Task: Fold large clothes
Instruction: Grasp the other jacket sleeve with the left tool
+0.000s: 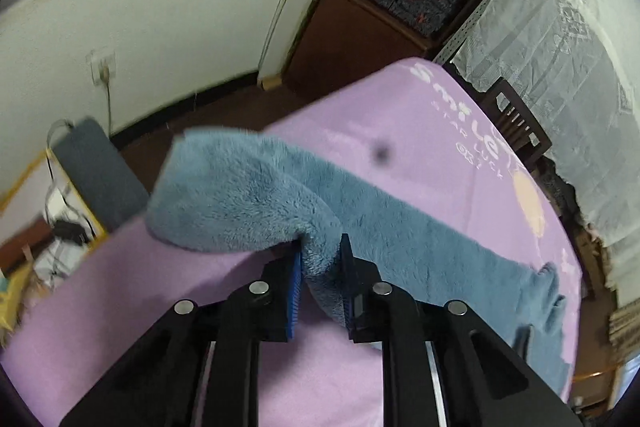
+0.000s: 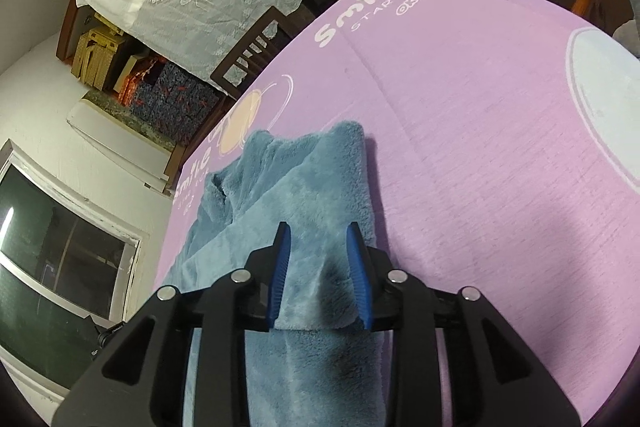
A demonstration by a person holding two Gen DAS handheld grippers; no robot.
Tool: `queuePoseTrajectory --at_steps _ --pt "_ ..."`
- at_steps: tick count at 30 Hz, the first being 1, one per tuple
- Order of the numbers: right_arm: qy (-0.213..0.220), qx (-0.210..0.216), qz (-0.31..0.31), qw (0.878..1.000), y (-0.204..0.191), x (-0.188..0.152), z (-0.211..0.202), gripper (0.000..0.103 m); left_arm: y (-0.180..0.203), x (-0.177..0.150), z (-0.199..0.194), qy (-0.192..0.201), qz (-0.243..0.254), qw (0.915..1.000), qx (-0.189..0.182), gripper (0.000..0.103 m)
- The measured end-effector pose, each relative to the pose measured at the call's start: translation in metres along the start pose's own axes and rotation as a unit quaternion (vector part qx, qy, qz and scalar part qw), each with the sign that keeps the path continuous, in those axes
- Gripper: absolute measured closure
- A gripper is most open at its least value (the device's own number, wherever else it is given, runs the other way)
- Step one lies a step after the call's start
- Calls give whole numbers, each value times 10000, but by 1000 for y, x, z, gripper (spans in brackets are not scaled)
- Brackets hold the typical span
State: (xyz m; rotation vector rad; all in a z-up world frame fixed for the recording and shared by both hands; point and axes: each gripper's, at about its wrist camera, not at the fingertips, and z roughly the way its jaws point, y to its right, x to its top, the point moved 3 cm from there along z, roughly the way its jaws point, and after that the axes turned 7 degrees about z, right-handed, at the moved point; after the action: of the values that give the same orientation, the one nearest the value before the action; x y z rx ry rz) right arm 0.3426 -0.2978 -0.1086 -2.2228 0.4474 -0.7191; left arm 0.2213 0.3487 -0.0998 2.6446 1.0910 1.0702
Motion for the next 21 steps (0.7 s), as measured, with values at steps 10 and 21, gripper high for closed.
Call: queuePoseTrajectory --at_steps 10,21 --pt "-82 103 -162 9998 -9 -2 -2 73 114 2 -52 784 1889 9777 482 91" --pt "-41 251 -238 9994 -16 -6 -11 71 280 -69 -87 1025 3555 9288 -188 91"
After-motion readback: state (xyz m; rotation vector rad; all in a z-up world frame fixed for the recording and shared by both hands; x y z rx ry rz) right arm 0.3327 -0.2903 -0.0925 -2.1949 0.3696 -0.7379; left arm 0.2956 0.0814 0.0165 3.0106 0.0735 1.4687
